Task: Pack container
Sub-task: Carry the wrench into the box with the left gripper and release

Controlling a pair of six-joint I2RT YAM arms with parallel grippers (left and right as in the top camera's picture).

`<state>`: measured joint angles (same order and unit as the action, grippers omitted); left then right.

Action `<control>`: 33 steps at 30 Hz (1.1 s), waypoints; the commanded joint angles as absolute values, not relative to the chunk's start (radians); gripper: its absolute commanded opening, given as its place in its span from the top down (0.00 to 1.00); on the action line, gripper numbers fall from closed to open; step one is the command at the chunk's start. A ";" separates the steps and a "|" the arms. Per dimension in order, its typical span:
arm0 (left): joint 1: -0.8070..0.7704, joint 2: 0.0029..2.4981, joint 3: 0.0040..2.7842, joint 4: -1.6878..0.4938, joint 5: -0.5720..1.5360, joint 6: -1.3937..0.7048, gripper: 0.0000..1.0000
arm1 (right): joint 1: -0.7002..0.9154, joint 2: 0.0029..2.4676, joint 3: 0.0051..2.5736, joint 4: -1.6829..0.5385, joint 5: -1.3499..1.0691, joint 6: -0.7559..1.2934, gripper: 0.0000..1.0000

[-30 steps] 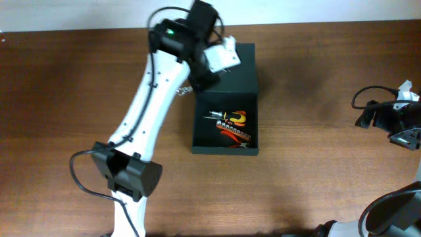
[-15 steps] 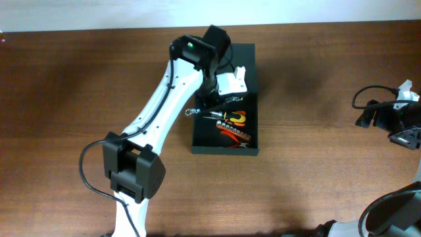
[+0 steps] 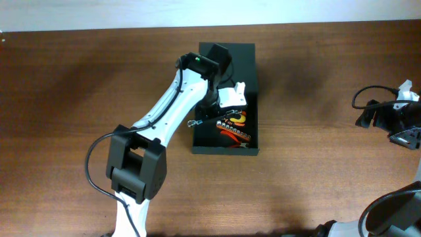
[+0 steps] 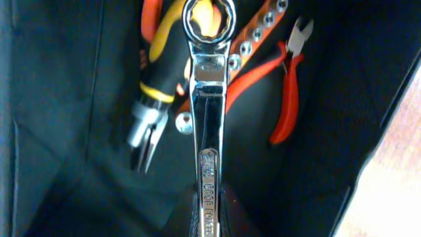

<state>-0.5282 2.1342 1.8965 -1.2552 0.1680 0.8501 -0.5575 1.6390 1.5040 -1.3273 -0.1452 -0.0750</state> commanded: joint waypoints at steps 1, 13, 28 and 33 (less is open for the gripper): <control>-0.587 2.121 1.897 -1.242 0.139 0.869 0.98 | -0.555 1.627 1.504 -1.328 -0.154 -0.070 0.01; -0.667 2.136 1.897 -1.205 0.067 0.870 0.98 | -0.555 1.627 1.504 -1.330 -0.154 -0.070 0.01; -0.612 2.224 1.897 -1.196 0.090 0.868 0.58 | -0.555 1.627 1.504 -1.338 -0.154 -0.070 0.01; -0.607 2.223 1.897 -1.200 0.089 0.865 0.49 | -0.555 1.627 1.504 -1.338 -0.154 -0.070 0.01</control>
<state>-0.6144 2.2234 1.8942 -1.1988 0.0746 0.8536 -0.5575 1.6390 1.5036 -1.3354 -0.1452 -0.0746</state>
